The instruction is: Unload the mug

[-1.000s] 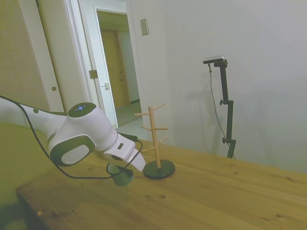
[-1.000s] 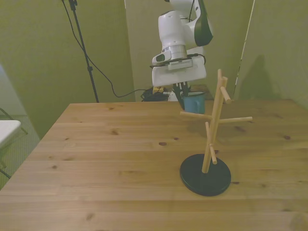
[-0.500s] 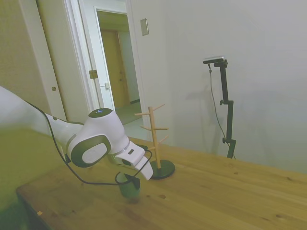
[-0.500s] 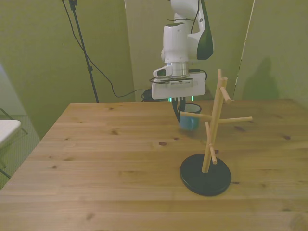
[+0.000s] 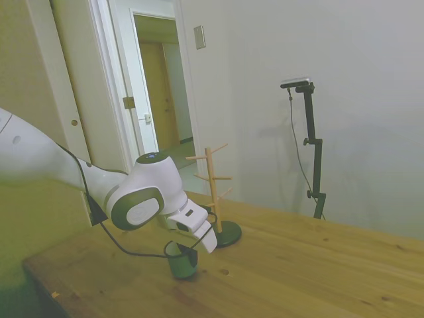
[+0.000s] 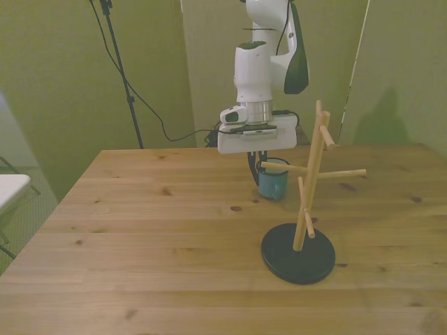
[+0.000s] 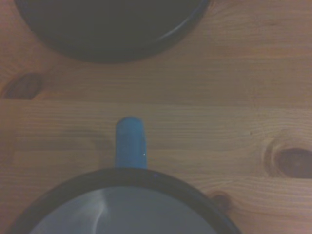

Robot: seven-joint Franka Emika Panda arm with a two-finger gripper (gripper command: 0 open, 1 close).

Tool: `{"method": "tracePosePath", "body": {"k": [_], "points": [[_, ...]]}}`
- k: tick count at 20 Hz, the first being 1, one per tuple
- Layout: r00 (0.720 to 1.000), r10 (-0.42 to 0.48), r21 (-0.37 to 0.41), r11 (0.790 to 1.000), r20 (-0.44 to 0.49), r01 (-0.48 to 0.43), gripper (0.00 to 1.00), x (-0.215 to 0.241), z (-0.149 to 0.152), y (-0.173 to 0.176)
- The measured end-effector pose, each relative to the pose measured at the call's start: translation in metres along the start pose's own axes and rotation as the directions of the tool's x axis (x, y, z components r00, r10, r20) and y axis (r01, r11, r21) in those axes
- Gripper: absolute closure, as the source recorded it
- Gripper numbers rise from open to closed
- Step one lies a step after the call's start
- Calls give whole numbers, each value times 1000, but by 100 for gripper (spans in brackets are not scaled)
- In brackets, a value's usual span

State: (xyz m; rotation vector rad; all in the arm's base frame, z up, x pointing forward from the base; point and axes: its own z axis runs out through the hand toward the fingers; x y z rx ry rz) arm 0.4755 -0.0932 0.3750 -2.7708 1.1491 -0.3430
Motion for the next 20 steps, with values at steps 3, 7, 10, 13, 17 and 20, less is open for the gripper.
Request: {"method": "tracePosePath", "body": {"k": [3, 7, 10, 13, 17, 20], "points": [[1000, 5, -6, 1000, 6, -5, 100, 2, 2, 0], [1000, 5, -26, 1000, 20, -5, 100, 3, 4, 0], [1000, 7, -38, 999, 24, -6, 0, 5, 5, -1], [1000, 15, -41, 999, 27, -13, 0, 6, 5, -2], [999, 20, -41, 999, 27, -18, 0, 7, 3, -2], [999, 20, -44, 999, 25, -19, 0, 8, 3, -2]]}}
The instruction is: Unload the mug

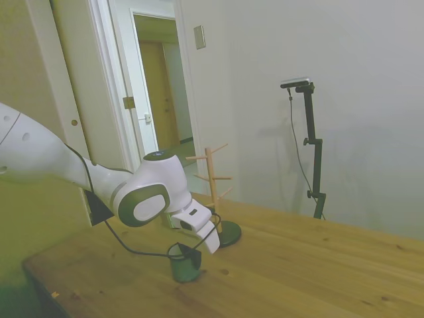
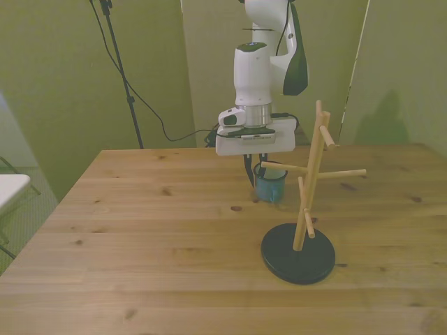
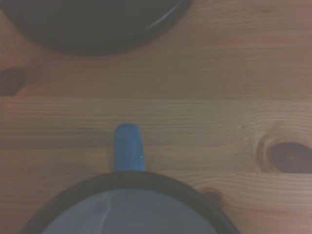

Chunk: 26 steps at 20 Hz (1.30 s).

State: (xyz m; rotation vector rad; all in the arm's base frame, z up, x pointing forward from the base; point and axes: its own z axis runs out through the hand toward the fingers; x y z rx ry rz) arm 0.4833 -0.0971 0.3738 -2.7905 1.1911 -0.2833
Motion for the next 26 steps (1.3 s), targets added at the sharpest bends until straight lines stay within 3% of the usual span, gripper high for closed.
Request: {"method": "tracePosePath", "body": {"k": [13, 26], "points": [[1000, -8, -7, 1000, -1, 8, 0, -2, -13, -5], [998, -30, 39, 999, -50, 32, 0, -22, -84, -16]]}}
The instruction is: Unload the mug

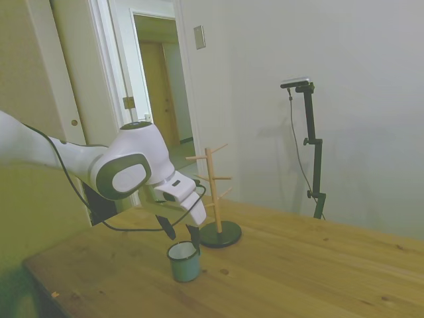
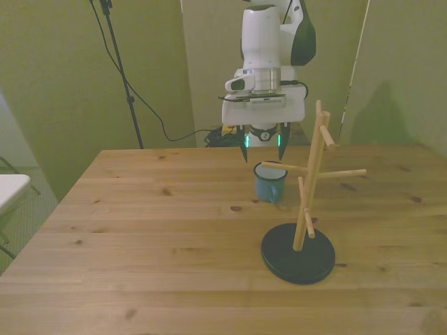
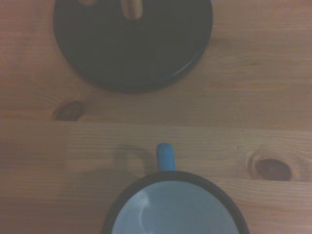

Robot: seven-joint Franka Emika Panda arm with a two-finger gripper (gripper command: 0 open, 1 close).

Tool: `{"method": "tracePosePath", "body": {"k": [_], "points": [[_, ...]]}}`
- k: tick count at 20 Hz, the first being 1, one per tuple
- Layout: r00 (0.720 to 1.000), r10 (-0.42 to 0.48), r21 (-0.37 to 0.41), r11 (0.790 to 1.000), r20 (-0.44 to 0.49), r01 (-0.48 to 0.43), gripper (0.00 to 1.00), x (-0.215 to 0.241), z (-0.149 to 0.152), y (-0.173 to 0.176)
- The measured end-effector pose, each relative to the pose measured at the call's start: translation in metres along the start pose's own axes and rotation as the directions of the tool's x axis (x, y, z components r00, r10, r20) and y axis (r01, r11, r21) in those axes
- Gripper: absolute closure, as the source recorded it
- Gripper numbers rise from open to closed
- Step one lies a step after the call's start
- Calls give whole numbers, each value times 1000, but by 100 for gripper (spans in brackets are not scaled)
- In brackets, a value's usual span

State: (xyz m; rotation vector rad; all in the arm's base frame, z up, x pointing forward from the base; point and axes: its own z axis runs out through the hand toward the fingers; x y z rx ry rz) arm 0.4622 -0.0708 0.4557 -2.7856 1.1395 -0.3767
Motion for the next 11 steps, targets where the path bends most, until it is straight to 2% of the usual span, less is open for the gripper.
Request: {"method": "tracePosePath", "body": {"k": [5, 11], "points": [[998, -62, 6, 998, 3, 62, 0, -38, -24, -22], [987, -135, -20, 990, 87, 138, 0, -83, -27, -42]]}}
